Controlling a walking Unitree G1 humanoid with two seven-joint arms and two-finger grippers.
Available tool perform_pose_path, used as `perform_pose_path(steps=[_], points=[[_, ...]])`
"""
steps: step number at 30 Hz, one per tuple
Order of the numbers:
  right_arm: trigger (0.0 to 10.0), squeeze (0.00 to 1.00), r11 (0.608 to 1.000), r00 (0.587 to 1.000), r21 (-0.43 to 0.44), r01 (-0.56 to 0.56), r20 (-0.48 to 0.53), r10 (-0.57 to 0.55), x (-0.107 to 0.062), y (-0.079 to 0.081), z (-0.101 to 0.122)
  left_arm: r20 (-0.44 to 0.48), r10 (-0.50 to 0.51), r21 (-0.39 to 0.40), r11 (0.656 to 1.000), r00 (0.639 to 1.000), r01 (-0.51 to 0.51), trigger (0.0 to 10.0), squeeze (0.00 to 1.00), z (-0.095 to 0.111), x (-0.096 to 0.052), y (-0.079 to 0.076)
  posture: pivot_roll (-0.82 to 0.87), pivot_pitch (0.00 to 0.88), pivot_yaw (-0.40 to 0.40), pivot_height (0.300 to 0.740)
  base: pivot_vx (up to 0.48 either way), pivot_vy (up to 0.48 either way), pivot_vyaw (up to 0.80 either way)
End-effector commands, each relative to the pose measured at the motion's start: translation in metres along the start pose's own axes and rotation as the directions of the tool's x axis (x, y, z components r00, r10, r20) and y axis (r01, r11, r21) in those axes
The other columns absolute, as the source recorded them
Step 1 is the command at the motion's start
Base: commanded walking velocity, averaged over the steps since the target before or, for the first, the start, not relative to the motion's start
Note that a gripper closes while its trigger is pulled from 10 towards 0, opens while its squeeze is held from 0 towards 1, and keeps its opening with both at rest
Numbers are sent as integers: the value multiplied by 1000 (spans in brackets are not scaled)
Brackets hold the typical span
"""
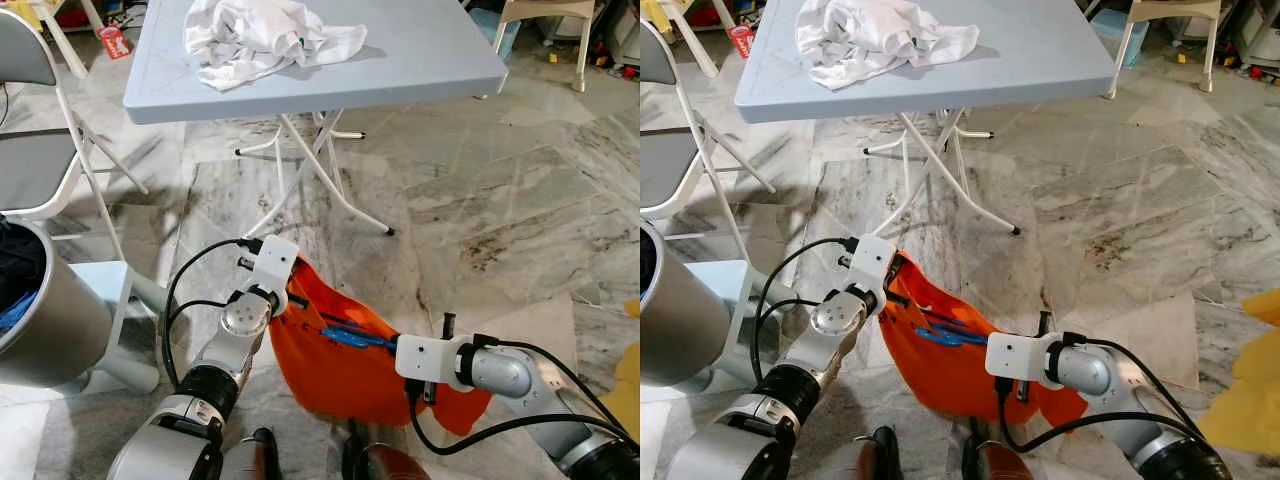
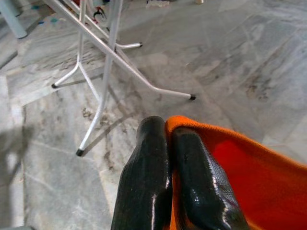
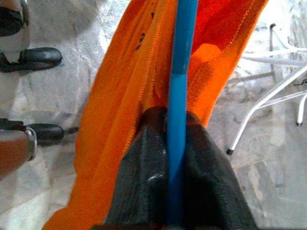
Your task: Hang hanger
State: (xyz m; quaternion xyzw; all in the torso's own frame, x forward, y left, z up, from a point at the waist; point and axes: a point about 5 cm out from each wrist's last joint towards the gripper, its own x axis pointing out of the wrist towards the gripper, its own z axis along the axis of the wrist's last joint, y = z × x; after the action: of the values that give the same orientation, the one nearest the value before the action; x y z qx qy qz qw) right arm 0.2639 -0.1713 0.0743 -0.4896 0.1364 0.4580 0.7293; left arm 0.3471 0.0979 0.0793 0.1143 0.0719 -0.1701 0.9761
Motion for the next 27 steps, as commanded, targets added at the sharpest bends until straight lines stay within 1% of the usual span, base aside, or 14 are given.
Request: perform_pose_path(steps=[1, 4, 5, 7, 8, 12, 15, 18, 20, 22, 23, 25, 26, 27], points=[[10000, 0, 999, 997, -6, -51, -52, 51, -10, 6, -16, -6, 43, 11, 999, 999, -43, 0, 0, -5, -4, 14, -83, 208, 1, 740, 0, 0, 0], [10000, 0, 999, 994, 18, -26, -104, 28, -24, -2, -33, -16, 69, 16, 998, 997, -69, 0, 0, -8, -7, 24, -82, 210, -3, 740, 0, 0, 0], [10000, 0, 1000, 987, 18, -12, -160, 15, -37, -8, -49, -23, 83, 14, 996, 996, -82, 0, 0, -10, -9, 30, -81, 211, -8, 740, 0, 0, 0], [10000, 0, 1000, 977, 17, 18, -213, -14, -47, -15, -62, -25, 87, 13, 996, 996, -87, 0, 0, -11, -10, 33, -81, 211, -10, 740, 0, 0, 0], [10000, 0, 998, 963, 21, 55, -266, -48, -59, -23, -75, -25, 89, 11, 996, 996, -89, 0, 0, -11, -11, 34, -82, 212, -12, 740, 0, 0, 0], [10000, 0, 991, 948, 37, 129, -299, -112, -73, -39, -84, -27, 89, 2, 996, 996, -89, 0, 0, -14, -12, 32, -86, 211, -12, 740, 0, 0, 0], [10000, 0, 986, 950, 47, 157, -280, -138, -80, -50, -83, -38, 69, -5, 998, 997, -69, 0, 0, -18, -12, 23, -88, 211, -9, 740, 0, 0, 0], [10000, 0, 989, 964, 50, 142, -233, -127, -86, -55, -79, -50, 62, -7, 998, 997, -62, 0, 0, -19, -11, 21, -90, 211, -8, 740, 0, 0, 0], [10000, 0, 989, 967, 52, 138, -224, -123, -89, -56, -78, -52, 63, -6, 998, 997, -63, 0, 0, -19, -11, 21, -90, 211, -8, 740, 0, 0, 0], [10000, 0, 994, 979, 45, 104, -182, -94, -98, -56, -74, -61, 72, 3, 997, 996, -72, 0, 0, -20, -12, 27, -88, 216, -4, 740, 0, 0, 0], [10000, 0, 994, 979, 45, 104, -182, -94, -98, -56, -74, -61, 72, 3, 997, 996, -72, 0, 0, -20, -12, 27, -88, 216, -4, 740, 0, 0, 0], [10000, 0, 995, 988, 52, 89, -129, -81, -112, -58, -69, -83, 93, 5, 996, 992, -93, 0, 0, -23, -13, 35, -89, 218, -4, 740, 0, 0, 0], [10000, 0, 995, 988, 52, 89, -129, -81, -112, -58, -69, -83, 93, 5, 996, 992, -93, 0, 0, -23, -13, 35, -89, 218, -4, 740, 0, 0, 0], [10000, 0, 995, 992, 62, 75, -105, -68, -121, -60, -67, -90, 103, 3, 995, 991, -103, 0, 0, -24, -14, 38, -89, 219, -2, 740, 0, 0, 0]])
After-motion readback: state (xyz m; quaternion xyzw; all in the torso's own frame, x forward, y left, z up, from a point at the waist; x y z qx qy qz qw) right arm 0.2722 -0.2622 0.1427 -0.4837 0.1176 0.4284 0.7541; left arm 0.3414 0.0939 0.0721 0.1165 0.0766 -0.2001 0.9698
